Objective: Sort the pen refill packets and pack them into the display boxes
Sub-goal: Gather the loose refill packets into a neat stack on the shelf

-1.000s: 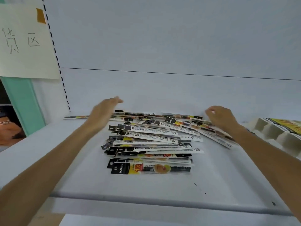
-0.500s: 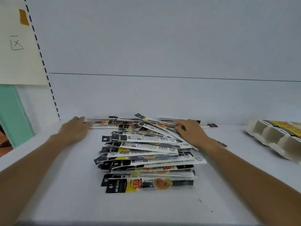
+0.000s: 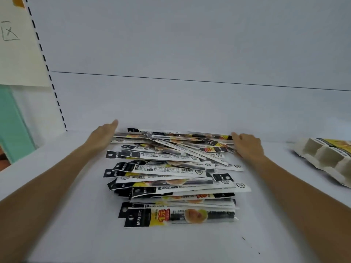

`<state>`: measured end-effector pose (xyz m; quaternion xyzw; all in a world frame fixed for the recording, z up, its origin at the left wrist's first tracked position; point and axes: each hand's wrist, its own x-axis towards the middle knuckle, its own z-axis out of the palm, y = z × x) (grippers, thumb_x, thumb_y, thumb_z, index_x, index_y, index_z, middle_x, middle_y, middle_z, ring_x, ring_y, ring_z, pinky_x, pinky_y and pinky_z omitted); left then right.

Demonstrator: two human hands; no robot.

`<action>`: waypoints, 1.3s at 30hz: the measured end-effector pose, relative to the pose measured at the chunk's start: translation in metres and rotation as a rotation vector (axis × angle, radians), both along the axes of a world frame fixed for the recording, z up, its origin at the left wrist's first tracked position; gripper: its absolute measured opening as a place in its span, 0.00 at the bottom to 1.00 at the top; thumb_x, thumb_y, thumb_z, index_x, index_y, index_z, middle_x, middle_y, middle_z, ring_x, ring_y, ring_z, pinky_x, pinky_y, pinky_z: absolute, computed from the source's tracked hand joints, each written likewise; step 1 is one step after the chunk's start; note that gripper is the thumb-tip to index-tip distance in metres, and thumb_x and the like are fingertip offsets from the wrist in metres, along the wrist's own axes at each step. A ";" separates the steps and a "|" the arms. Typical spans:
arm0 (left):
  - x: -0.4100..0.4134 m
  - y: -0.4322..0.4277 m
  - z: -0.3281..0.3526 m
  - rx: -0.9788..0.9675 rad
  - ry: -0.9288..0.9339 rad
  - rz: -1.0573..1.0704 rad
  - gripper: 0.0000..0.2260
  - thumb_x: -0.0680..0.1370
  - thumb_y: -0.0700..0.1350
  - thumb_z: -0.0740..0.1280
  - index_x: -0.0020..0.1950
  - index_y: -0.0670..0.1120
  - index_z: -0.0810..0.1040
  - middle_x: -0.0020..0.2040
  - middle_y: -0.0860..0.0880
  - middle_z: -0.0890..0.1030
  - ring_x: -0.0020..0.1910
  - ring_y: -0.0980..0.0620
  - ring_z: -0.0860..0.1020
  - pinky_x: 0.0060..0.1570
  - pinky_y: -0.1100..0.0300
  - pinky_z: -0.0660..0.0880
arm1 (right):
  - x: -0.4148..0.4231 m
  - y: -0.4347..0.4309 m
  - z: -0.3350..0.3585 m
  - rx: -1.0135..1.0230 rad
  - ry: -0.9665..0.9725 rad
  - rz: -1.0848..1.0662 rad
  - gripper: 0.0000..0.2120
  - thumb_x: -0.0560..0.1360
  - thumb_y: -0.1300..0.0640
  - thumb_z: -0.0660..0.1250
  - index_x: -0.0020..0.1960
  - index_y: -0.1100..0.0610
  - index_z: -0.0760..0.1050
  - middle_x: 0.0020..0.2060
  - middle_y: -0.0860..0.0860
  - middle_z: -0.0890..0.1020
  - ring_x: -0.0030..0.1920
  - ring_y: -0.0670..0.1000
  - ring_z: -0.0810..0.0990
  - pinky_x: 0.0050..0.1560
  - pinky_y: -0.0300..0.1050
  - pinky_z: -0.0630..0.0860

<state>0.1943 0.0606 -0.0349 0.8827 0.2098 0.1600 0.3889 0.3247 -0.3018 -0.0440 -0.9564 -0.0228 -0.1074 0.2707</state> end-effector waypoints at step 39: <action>0.030 -0.044 0.007 -0.261 -0.016 -0.149 0.21 0.81 0.55 0.51 0.62 0.42 0.74 0.57 0.45 0.79 0.59 0.45 0.75 0.63 0.53 0.67 | -0.047 0.069 0.029 0.405 0.116 0.317 0.20 0.79 0.48 0.57 0.42 0.65 0.70 0.38 0.63 0.72 0.40 0.59 0.73 0.35 0.40 0.65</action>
